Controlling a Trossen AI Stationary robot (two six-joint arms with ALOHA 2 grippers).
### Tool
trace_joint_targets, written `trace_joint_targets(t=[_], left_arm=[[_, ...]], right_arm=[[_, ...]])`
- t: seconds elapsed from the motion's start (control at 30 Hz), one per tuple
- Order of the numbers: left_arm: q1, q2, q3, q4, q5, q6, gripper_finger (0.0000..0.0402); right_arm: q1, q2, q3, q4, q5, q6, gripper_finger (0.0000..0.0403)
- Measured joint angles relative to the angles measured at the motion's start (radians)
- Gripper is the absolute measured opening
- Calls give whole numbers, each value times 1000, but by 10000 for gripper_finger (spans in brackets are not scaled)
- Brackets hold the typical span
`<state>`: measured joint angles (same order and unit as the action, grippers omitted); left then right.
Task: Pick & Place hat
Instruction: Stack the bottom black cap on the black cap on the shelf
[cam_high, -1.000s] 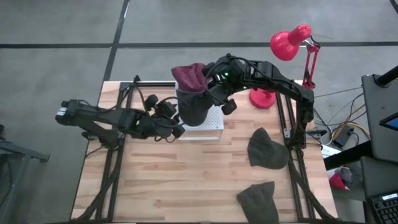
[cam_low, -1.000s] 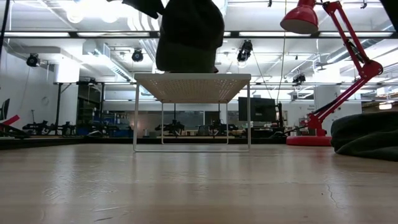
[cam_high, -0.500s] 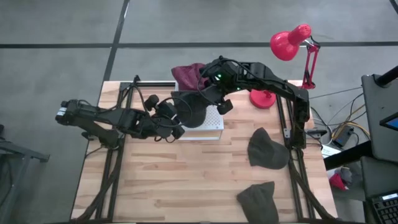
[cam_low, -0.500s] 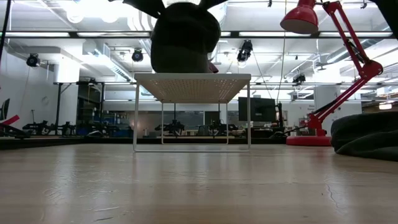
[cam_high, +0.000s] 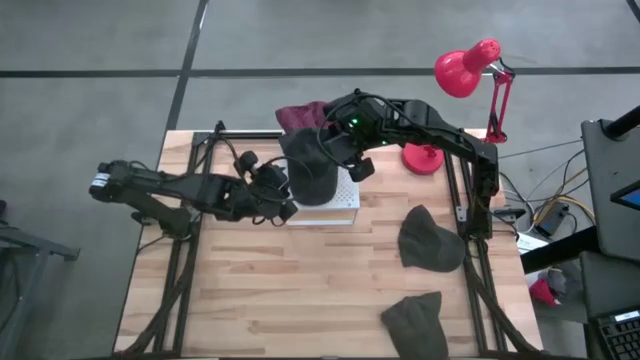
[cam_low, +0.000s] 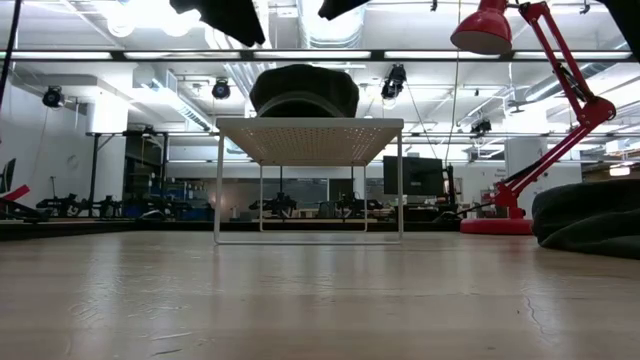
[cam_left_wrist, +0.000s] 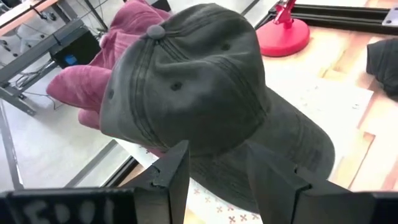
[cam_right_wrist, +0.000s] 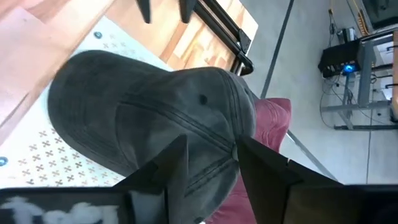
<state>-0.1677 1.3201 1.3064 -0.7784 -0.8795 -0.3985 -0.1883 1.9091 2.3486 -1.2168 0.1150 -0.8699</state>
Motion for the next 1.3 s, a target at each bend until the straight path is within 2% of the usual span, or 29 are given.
trace_joint_targets(t=[0.2,0.53,0.87,1.1,1.3], left_arm=[[0,-2,0,4,2,-2,152],[-6,-52,1,23,115,-20,152],[-65,-72,1,49,132,-29,152],[-114,-71,0,64,132,-29,152],[-153,-71,0,72,132,-30,152]], right_arm=[[9,-18,0,-11,45,6,153],[72,-132,2,-103,34,212,137],[165,-195,-4,-357,33,599,125],[225,-278,-161,-354,-11,785,134],[260,-382,-451,-350,-7,1024,128]])
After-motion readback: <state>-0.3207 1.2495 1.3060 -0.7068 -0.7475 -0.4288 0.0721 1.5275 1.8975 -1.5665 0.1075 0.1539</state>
